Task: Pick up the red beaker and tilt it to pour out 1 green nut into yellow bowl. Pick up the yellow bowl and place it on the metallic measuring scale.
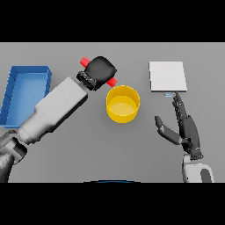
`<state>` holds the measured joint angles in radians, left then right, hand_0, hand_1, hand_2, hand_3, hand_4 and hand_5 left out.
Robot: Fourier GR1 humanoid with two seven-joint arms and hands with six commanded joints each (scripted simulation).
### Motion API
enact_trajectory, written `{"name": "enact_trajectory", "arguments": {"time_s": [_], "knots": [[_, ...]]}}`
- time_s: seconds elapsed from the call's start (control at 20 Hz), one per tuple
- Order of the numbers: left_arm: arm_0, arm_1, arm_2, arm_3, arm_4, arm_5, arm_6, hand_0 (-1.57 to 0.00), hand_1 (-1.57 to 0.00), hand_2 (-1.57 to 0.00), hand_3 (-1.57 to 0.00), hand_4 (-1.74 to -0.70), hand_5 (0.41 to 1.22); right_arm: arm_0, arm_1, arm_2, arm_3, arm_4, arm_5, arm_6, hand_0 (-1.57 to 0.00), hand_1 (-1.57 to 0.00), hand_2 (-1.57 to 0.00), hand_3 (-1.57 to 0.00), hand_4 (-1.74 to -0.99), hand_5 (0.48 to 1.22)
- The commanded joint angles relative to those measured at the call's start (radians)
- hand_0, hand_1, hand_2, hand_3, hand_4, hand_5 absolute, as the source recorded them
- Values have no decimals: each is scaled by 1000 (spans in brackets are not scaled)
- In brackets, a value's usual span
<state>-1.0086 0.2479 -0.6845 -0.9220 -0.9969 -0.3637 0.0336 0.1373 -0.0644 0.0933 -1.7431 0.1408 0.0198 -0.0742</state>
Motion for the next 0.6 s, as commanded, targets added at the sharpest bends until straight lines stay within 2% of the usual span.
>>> {"name": "enact_trajectory", "arguments": {"time_s": [0.0, 0.15, 0.25, 0.55], "knots": [[-11, 2, -20, 5, -16, -9, -25, -1571, -1571, -1571, -1394, -1723, 1218, -5, 2, 4, 9, 12, -6, -3, 1, 1, 1, 1, -1220, 624], [-56, -10, -77, 48, -75, -7, -83, -1571, -1571, -1571, -1480, -1729, 1220, 5, -6, 0, 2, 33, -23, -26, 1, 1, 1, 1, -1214, 600], [-88, -10, -115, 55, -114, -26, -103, -1571, -1571, -1571, -1513, -1732, 1220, -9, 2, 10, 1, 57, -41, -21, 1, 1, 1, 1, -1205, 584], [-176, -3, -241, 90, -235, -33, -179, -1571, -1571, -1571, -1556, -1738, 1221, -10, 2, 3, 15, 43, -33, -39, 1, 1, 1, 1, -1148, 566]]}}
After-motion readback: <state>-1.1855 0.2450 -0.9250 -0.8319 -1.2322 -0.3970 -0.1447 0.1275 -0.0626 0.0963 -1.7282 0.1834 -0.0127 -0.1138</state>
